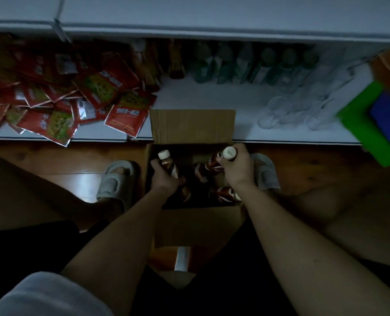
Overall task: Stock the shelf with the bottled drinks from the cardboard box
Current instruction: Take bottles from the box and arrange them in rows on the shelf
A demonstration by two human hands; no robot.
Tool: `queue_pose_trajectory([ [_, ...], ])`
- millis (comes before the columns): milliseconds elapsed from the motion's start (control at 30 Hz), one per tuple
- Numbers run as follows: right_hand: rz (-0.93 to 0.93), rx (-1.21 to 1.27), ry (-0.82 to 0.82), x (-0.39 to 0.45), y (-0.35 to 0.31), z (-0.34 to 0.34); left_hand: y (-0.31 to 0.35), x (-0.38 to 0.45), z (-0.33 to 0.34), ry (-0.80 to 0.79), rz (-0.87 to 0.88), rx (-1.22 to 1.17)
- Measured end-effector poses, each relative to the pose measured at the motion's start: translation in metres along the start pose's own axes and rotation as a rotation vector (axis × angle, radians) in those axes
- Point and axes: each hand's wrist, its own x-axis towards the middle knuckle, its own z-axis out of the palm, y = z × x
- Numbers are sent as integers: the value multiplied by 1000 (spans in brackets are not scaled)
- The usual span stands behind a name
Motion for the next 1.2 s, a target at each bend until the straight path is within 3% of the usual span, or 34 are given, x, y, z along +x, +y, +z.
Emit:
queue_pose_trajectory([
  [300, -240, 59, -62, -33, -52, -39, 51, -38, -56, -14, 167, -24],
  [700, -349, 240, -67, -51, -113, -73, 131, -81, -110, -209, 541, 70],
  [1000, -613, 168, 109, -60, -181, -120, 213, -119, -149, -294, 780, 162],
  [1200, -726, 58, 281, -58, -232, -154, 274, -134, -166, -131, 970, 339],
])
